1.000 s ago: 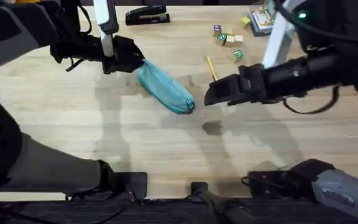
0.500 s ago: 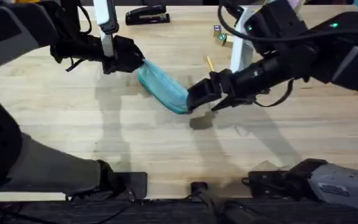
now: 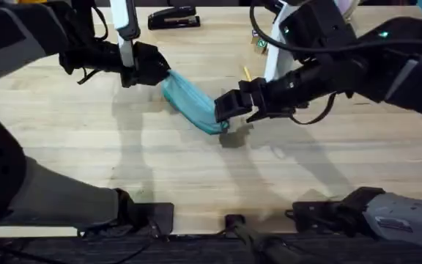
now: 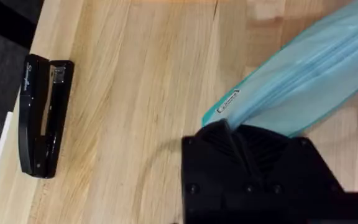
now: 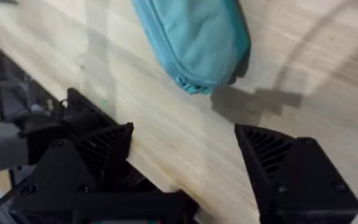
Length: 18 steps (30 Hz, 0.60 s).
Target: Unzip the bag, pick up the pens from the table one at a time and place them inside, then zip the bag closed.
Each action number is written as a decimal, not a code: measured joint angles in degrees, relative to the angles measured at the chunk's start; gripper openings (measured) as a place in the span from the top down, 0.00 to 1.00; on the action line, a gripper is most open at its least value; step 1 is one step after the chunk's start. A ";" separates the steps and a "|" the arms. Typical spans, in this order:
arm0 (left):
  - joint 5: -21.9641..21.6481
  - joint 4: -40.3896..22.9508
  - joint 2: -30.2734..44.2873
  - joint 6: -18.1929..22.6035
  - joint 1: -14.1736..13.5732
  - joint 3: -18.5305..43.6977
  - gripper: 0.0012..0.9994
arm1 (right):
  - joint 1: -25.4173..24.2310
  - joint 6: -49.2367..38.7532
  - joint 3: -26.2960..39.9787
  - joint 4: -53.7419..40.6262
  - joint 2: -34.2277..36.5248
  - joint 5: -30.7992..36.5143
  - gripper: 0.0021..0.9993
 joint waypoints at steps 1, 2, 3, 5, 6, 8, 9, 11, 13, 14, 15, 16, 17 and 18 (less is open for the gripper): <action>-0.02 0.00 0.00 0.00 0.00 0.00 0.96 | 0.32 0.44 -0.02 0.33 0.00 0.58 0.00; -0.02 0.00 0.00 0.00 0.00 0.00 0.96 | 0.80 0.77 -0.02 0.83 0.00 1.22 0.00; -0.02 -0.02 0.00 0.00 0.00 0.00 0.96 | 1.31 1.13 -0.02 1.31 0.00 1.77 0.00; -0.02 0.00 0.00 0.00 0.00 0.00 0.96 | 2.69 1.94 -0.02 2.19 0.00 3.13 0.00; -0.02 0.00 0.00 0.00 0.00 0.00 0.96 | 3.44 2.27 -0.02 2.68 0.00 3.71 0.00; -0.02 0.00 0.00 0.00 0.00 0.00 0.96 | 4.92 3.71 -0.34 4.50 0.00 4.70 0.00; -0.02 0.00 0.00 0.00 0.00 0.00 0.96 | 5.47 4.61 -0.83 5.77 0.00 4.94 0.00; -0.02 0.00 0.00 0.00 0.00 0.00 0.96 | 6.24 6.44 -2.47 8.02 0.00 4.99 0.00; -0.02 0.00 0.00 0.00 0.00 0.00 0.96 | 6.47 8.52 -5.14 11.57 0.00 4.43 0.00; -0.02 0.00 0.00 0.00 0.00 0.00 0.96 | 6.47 9.67 -6.58 13.37 0.00 4.00 0.00; -0.02 0.00 0.00 0.00 0.00 0.00 0.96 | 6.47 10.81 -7.95 15.16 0.00 3.56 0.00; -0.02 0.00 0.00 0.00 0.00 0.00 0.96 | 6.47 12.15 -9.42 17.07 0.00 3.19 0.00; -0.02 0.00 0.00 0.00 0.00 0.00 0.96 | 6.49 13.25 -10.54 18.67 0.00 3.03 0.00; -0.02 0.00 0.00 0.00 0.00 0.00 0.96 | 6.59 14.37 -11.63 20.32 0.00 2.90 0.00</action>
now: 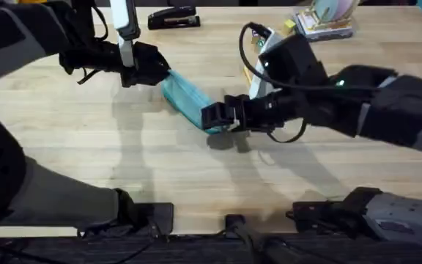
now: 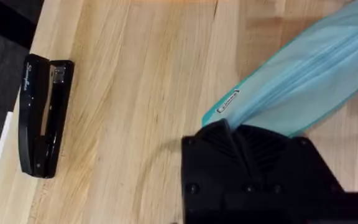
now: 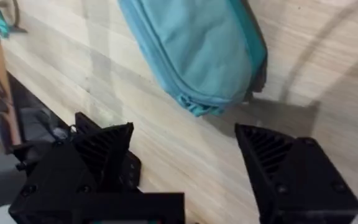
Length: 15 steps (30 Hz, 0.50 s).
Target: Unzip the bag, pick up the pens from the table one at a time and place them inside, then zip the bag closed.
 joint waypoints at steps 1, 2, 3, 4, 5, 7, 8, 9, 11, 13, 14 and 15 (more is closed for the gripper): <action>0.00 0.00 0.00 0.00 0.00 0.00 0.96 | 0.17 1.12 -1.00 1.68 0.00 -0.14 0.00; 0.00 0.00 0.00 0.00 0.00 0.00 0.96 | 0.35 2.01 -1.82 3.18 0.00 -0.21 0.00; 0.00 0.00 0.00 0.00 0.00 0.00 0.96 | 0.63 2.96 -2.65 4.86 0.00 -0.21 0.00; 0.00 0.00 0.00 0.00 0.00 0.00 0.96 | 0.91 3.74 -3.38 6.33 0.00 -0.21 0.00; 0.00 0.00 0.00 0.00 0.00 0.00 0.96 | 1.18 4.64 -3.89 7.39 0.00 -0.18 0.00; 0.00 0.00 0.00 0.00 0.00 0.00 0.96 | 1.54 5.91 -4.45 8.56 0.00 0.28 0.00; 0.00 0.00 0.00 0.00 0.00 0.00 0.96 | 1.57 6.33 -4.57 8.92 0.00 0.63 0.00; 0.00 0.00 0.00 0.00 0.00 0.00 0.96 | 1.69 6.72 -4.59 9.18 0.00 0.88 0.00; 0.00 0.00 0.00 0.00 0.00 0.00 0.96 | 1.70 7.30 -4.61 10.05 0.00 1.46 0.00; 0.00 0.00 0.00 0.00 0.00 0.00 0.96 | 1.70 7.67 -4.63 11.23 0.00 1.65 0.00; 0.00 0.00 0.00 0.00 0.00 0.00 0.96 | 1.70 7.71 -4.63 11.81 0.00 1.65 0.00; 0.00 0.00 0.00 0.00 0.00 0.00 0.96 | 1.70 7.75 -4.66 12.55 0.00 1.66 0.00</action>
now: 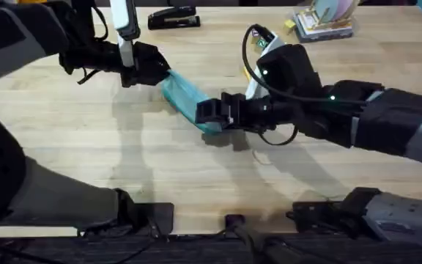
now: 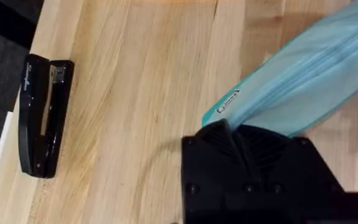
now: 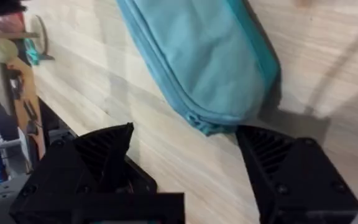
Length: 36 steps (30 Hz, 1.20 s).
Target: Unzip the bag, pick up the pens from the table one at a time and place them inside, then zip the bag closed.
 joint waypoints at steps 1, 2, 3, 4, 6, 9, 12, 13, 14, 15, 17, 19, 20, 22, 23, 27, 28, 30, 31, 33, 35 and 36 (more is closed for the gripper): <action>0.00 0.00 0.00 0.00 0.00 0.00 0.96 | 0.00 0.09 0.00 0.64 0.00 0.04 0.00; 0.00 0.00 0.00 0.00 0.00 0.00 0.96 | 0.00 0.16 0.00 1.15 0.00 0.10 0.00; 0.00 0.00 0.00 0.00 0.00 0.00 0.96 | 0.00 0.22 0.00 1.60 0.00 0.11 0.00; 0.00 0.00 0.00 0.00 0.00 0.00 0.96 | 0.00 0.38 -0.04 2.00 0.00 0.11 0.00; 0.00 0.00 0.00 0.00 0.00 0.00 0.96 | 0.00 0.42 -0.18 3.01 0.00 -0.12 0.00; -0.07 0.00 0.00 0.00 0.00 0.00 0.96 | 0.00 0.66 -0.37 4.62 0.00 -1.62 0.00; -0.17 0.00 0.00 0.00 0.00 0.00 0.96 | -0.02 0.79 -0.48 5.09 0.00 -2.70 0.00; -0.20 0.00 0.00 0.00 0.00 0.00 0.96 | -0.02 0.79 -0.52 5.19 -0.03 -2.90 0.00; -0.20 0.00 0.00 0.00 0.00 0.00 0.96 | -0.02 0.81 -0.57 5.26 -0.17 -3.02 0.00; -0.20 0.00 0.00 0.00 0.00 0.00 0.96 | -0.02 0.81 -0.65 5.27 -0.50 -3.15 0.00; -0.21 0.00 0.00 0.00 0.00 0.00 0.96 | -0.02 0.85 -0.82 5.23 -1.91 -3.62 0.00; -0.24 0.11 0.00 0.00 0.00 0.00 0.96 | -0.02 0.92 -0.92 5.10 -4.05 -3.77 0.00; -0.25 0.06 0.00 0.00 0.00 0.00 0.96 | -0.02 0.98 -0.92 5.15 -5.16 -3.83 0.00; -0.22 0.00 0.00 0.00 0.00 0.00 0.96 | -0.02 1.01 -0.92 5.25 -7.91 -4.14 0.00; -0.22 -0.01 0.00 0.00 -0.02 0.00 0.96 | -0.01 1.00 -0.92 5.72 -9.07 -4.29 0.00; -0.22 0.00 -0.01 0.00 -0.02 0.00 0.96 | 0.00 1.00 -0.92 6.28 -14.18 -3.96 0.00; -0.22 0.00 0.00 0.00 -0.02 0.00 0.96 | 0.00 1.01 -0.92 6.28 -15.01 -3.46 0.00; -0.22 -0.02 0.00 0.00 -0.02 0.00 0.96 | 0.00 0.98 -0.92 6.28 -16.48 -1.99 0.00; -0.22 -0.02 0.00 0.00 -0.02 0.00 0.96 | 0.00 0.88 -0.92 6.28 -17.06 -1.20 0.00; -0.22 -0.02 0.00 0.00 -0.02 0.00 0.96 | -0.01 0.11 -0.92 6.20 -17.93 0.02 0.00; -0.22 -0.02 0.00 0.00 -0.02 0.00 0.96 | 0.00 -1.32 -0.92 5.96 -18.57 0.73 0.00; -0.22 -0.02 0.00 0.00 -0.02 0.00 0.96 | 0.00 -2.04 -0.92 5.67 -18.81 1.14 0.00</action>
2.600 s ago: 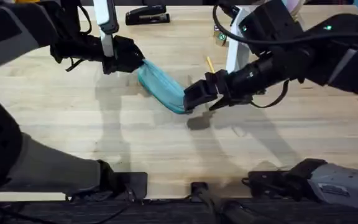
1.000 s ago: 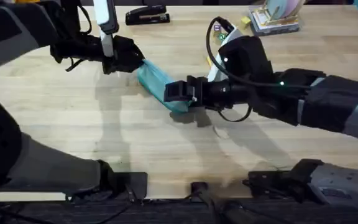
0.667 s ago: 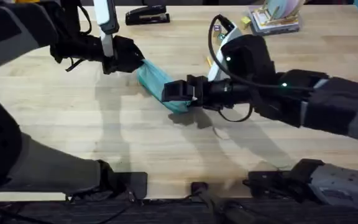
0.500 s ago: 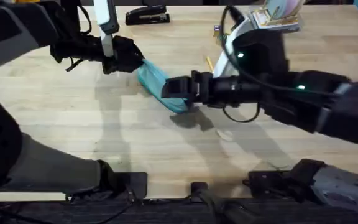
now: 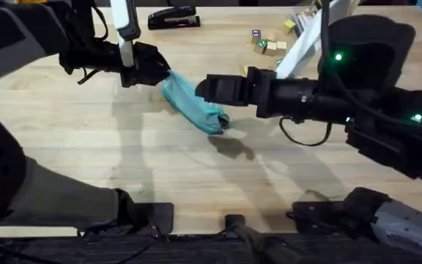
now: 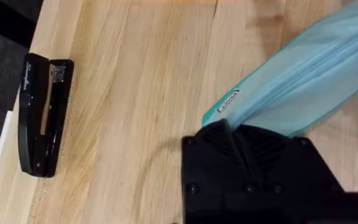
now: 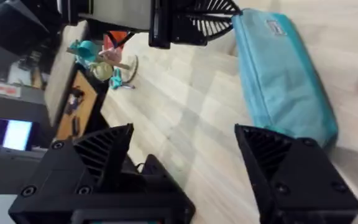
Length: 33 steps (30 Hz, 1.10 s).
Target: Unzip the bag, pick up the pens from the table one at a time and place them inside, then zip the bag closed.
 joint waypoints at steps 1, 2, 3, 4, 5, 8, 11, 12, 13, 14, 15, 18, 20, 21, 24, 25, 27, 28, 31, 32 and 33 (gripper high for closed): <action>0.00 0.00 0.00 0.00 0.00 0.00 0.96 | 0.00 -0.53 0.00 -0.49 -0.17 0.42 0.00; 0.00 0.00 0.00 0.00 0.00 0.00 0.96 | 0.00 -0.96 0.00 -1.12 -0.22 0.74 0.00; 0.00 0.00 0.00 0.00 0.00 0.00 0.96 | 0.00 -1.34 0.00 -2.09 -0.27 1.16 0.00; 0.00 0.00 0.00 0.00 0.00 0.00 0.96 | 0.00 -1.66 0.00 -3.08 -0.24 1.58 0.00; 0.00 0.00 0.00 0.00 0.00 0.00 0.96 | 0.00 -2.02 0.00 -3.75 -0.24 1.91 0.00; 0.00 0.00 0.00 0.00 0.00 0.00 0.96 | 0.00 -4.04 0.15 -7.15 -0.27 3.28 0.00; 0.00 0.00 0.00 0.00 0.00 0.00 0.96 | 0.00 -7.57 1.48 -14.65 -0.24 5.57 0.00; 0.00 0.00 0.00 0.00 0.00 0.00 0.96 | 0.00 -9.11 2.45 -17.36 -0.24 6.45 0.00; 0.00 0.00 0.00 0.00 0.00 0.00 0.96 | 0.00 -10.66 3.56 -19.61 -0.24 7.13 0.00; 0.00 0.00 0.00 0.00 0.00 0.00 0.96 | 0.00 -12.54 5.00 -21.96 -0.24 7.87 0.00; 0.00 0.00 0.00 0.00 0.00 0.00 0.96 | 0.00 -14.38 6.50 -23.90 -0.24 8.37 0.00; 0.00 0.00 0.00 0.00 0.00 0.00 0.96 | 0.00 -19.24 10.68 -27.94 -0.27 9.34 0.00; 0.00 0.00 0.00 0.00 0.00 0.00 0.96 | 0.03 -21.42 12.22 -29.62 -0.30 9.69 0.00; 0.00 0.00 0.00 0.00 0.00 0.00 0.96 | 0.15 -22.37 12.60 -30.25 -0.30 9.76 0.00; 0.00 0.00 0.00 0.00 0.00 0.00 0.96 | 1.32 -24.98 12.81 -31.44 -0.29 10.16 0.00; 0.00 0.00 0.00 0.00 0.00 0.00 0.96 | 1.87 -25.63 12.81 -31.63 -0.29 10.27 0.00; 0.00 0.01 0.00 0.00 0.00 0.00 0.96 | 2.91 -26.58 12.81 -31.63 -0.24 10.37 0.00; 0.00 0.00 0.00 0.00 0.00 0.00 0.96 | 3.32 -26.90 12.81 -31.65 -0.14 10.36 0.00; 0.00 0.00 0.00 0.00 0.00 0.00 0.96 | 4.01 -26.97 12.81 -31.59 0.33 10.33 0.00; 0.00 0.00 0.00 0.00 0.00 0.00 0.96 | 4.07 -26.60 12.81 -31.58 0.43 10.33 0.00; 0.00 0.00 0.00 0.00 0.00 0.00 0.96 | 4.07 -26.46 12.81 -31.54 0.45 10.33 0.00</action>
